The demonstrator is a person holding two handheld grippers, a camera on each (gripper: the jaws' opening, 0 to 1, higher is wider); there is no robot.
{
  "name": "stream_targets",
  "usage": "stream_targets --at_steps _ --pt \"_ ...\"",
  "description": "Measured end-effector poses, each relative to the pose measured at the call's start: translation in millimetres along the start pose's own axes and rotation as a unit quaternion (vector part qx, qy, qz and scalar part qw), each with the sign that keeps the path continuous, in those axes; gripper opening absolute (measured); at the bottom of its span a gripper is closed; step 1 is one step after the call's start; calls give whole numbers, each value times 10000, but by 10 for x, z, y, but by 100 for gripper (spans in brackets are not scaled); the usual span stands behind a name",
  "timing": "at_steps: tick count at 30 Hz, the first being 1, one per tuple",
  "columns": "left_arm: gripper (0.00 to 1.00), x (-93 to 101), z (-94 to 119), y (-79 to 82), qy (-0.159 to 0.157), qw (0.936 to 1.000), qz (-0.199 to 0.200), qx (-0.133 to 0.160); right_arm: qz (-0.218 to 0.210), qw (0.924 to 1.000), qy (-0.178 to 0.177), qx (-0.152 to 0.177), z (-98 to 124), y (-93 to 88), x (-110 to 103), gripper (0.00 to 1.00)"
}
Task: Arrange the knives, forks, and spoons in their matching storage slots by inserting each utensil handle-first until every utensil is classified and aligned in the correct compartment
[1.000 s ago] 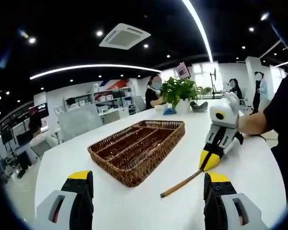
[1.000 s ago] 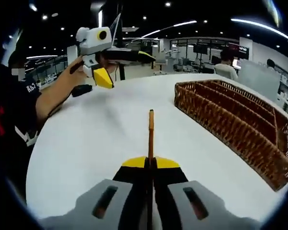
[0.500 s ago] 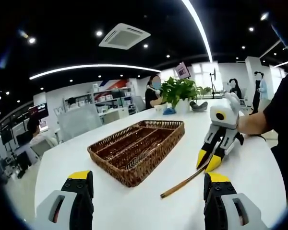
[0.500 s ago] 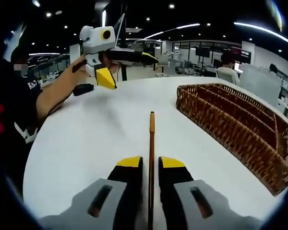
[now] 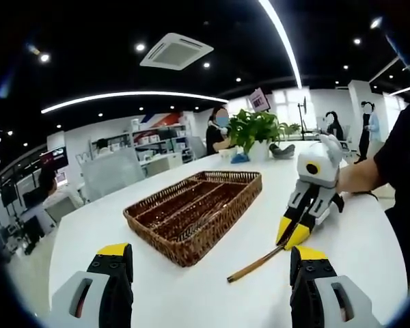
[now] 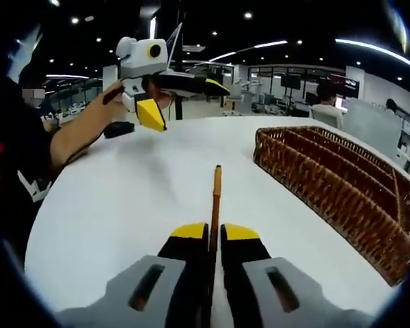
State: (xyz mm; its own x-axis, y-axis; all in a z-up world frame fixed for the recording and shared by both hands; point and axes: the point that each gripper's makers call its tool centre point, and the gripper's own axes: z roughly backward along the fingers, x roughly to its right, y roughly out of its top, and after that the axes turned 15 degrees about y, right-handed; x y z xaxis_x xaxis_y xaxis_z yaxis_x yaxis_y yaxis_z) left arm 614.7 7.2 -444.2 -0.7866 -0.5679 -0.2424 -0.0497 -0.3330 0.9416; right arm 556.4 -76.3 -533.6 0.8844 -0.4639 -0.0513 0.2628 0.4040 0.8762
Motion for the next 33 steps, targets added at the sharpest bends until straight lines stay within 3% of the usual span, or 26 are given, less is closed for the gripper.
stream_targets --at_steps 1,9,11,13,17,19,22,33 --pt "100 -4 3 2 3 10000 -6 6 -7 10000 63 -5 -6 0 -12 4" --pt "100 -2 -4 -11 -6 10000 -17 -13 -196 9998 54 -8 -9 2 -12 3" --pt "100 -4 -3 -12 -3 10000 -16 -13 109 9998 168 -26 -23 25 -38 2" --pt "100 -15 0 -6 12 10000 -19 4 31 10000 -30 -80 -1 15 -7 2" --pt "100 -33 10 5 43 10000 -14 22 -103 9999 -30 19 57 84 -14 1" --pt "100 -34 10 4 43 10000 -13 18 -474 9988 -58 142 97 113 4 1" --pt "100 -28 5 -6 29 10000 -26 -2 -390 9989 -168 195 166 151 50 1" --pt "100 -24 9 -12 25 10000 -27 -4 -690 9961 -473 287 370 188 169 1"
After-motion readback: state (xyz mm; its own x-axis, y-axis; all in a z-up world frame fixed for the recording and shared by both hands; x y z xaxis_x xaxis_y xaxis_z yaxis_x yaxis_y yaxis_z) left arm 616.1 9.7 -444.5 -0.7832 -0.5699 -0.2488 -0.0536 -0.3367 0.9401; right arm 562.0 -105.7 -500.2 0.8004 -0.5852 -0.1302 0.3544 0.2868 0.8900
